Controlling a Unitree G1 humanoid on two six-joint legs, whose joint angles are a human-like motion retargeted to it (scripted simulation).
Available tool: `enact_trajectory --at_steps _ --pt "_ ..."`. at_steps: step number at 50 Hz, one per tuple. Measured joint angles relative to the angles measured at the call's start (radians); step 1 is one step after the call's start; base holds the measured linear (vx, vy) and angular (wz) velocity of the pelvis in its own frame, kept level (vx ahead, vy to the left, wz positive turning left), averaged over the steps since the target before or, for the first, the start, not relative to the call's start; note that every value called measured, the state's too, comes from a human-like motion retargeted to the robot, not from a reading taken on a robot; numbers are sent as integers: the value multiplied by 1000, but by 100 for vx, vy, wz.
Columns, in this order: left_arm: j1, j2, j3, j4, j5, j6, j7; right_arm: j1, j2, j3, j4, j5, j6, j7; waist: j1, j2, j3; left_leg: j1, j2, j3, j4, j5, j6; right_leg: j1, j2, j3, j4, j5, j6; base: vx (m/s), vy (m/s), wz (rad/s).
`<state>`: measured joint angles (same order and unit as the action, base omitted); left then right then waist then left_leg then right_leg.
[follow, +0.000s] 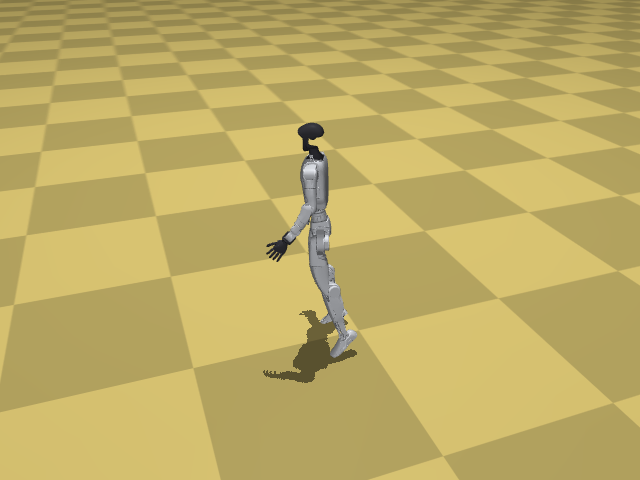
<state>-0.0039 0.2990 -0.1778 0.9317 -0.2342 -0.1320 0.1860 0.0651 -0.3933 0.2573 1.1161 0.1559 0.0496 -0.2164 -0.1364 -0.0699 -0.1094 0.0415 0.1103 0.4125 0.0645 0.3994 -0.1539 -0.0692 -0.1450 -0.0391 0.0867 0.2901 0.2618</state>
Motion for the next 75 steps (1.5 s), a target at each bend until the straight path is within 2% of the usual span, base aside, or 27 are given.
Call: enact_trajectory --at_steps 8,16,30,43,48,55,62,75 --pt "3 -4 6 -13 -20 0 4 13 -4 -13 0 -1 -3 2 22 9 3 -14 -34 -2 -25 -44 19 14 -43 -86 7 -17 0 -2 20 74" --pt "39 -1 21 -10 -32 -10 17 21 -1 -10 1 -3 -12 -5 65 16 7 -24 -62 -87 -53 -88 17 39 -77 -182 21 -18 0 -1 23 81" --pt "115 28 66 66 -34 -9 48 -58 6 44 -22 -49 -16 -17 187 20 26 -31 -75 -194 -113 -130 -18 44 -98 -370 69 11 -72 -1 19 55" --pt "219 15 136 11 -69 -39 42 -196 -16 130 -207 -141 -34 7 293 23 77 -42 -82 -267 -149 -144 -76 43 -108 -440 63 59 -78 -4 15 26" --pt "242 2 151 6 -77 -54 37 -210 -32 163 -246 -174 -49 40 340 32 65 -43 -75 -318 -150 -175 -107 45 -109 -464 84 65 -87 -2 13 39" --pt "275 1 159 -3 -107 -70 28 -238 2 221 -138 -240 -37 80 434 30 30 -35 -53 -367 -151 -197 -108 50 -96 -497 113 88 -107 1 9 28" --pt "299 15 179 22 -126 -79 32 -278 66 272 -36 -282 -27 137 521 -4 -4 -24 -36 -404 -151 -206 -92 59 -84 -498 127 111 -114 0 2 11" --pt "328 1 236 85 -140 -87 52 -372 86 343 -91 -294 -47 155 658 -64 -69 -21 -26 -414 -148 -210 -103 47 -79 -475 138 115 -100 -3 -1 -6"
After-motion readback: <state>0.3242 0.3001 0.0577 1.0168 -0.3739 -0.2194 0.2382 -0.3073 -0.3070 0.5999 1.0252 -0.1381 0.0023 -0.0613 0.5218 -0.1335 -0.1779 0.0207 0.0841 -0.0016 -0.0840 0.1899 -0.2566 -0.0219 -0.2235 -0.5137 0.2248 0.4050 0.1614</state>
